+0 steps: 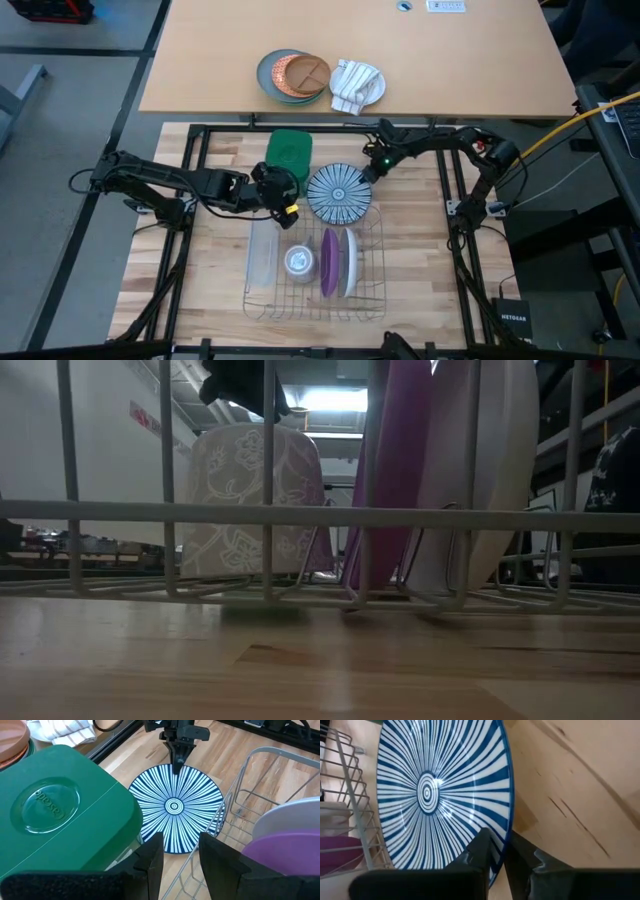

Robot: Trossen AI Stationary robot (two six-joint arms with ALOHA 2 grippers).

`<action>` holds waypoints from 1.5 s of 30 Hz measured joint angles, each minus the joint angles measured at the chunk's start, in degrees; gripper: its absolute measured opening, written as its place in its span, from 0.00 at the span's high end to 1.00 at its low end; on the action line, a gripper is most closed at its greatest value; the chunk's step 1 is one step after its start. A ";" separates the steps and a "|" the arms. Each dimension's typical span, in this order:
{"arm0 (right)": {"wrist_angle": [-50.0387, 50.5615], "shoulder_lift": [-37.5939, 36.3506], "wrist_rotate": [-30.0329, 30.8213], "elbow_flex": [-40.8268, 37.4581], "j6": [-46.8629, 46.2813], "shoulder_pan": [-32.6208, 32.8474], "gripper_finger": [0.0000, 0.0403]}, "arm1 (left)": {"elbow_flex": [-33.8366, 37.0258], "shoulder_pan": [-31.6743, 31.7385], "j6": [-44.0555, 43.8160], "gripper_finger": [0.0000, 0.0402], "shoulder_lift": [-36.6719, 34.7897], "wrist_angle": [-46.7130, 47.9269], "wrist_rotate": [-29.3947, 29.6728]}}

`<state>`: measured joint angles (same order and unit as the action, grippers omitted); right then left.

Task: Sort dishes
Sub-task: Put the blue plate into the dish rack

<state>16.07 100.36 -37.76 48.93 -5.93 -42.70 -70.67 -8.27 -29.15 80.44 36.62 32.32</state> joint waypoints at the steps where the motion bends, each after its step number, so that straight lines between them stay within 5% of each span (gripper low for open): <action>1: 0.47 0.00 0.02 0.59 0.02 0.02 0.89 | 0.00 0.00 0.00 0.72 0.00 0.00 0.00; 15: 12.39 0.00 0.91 11.72 1.79 0.02 0.97 | 0.00 0.00 0.00 0.72 0.00 -0.01 0.01; 45: 42.75 0.00 13.65 39.27 8.02 -0.07 0.97 | 0.00 0.13 8.31 0.72 0.09 -0.41 0.04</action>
<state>58.82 100.36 -24.11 88.20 2.09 -42.76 -70.67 -8.14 -20.84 80.53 36.21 32.36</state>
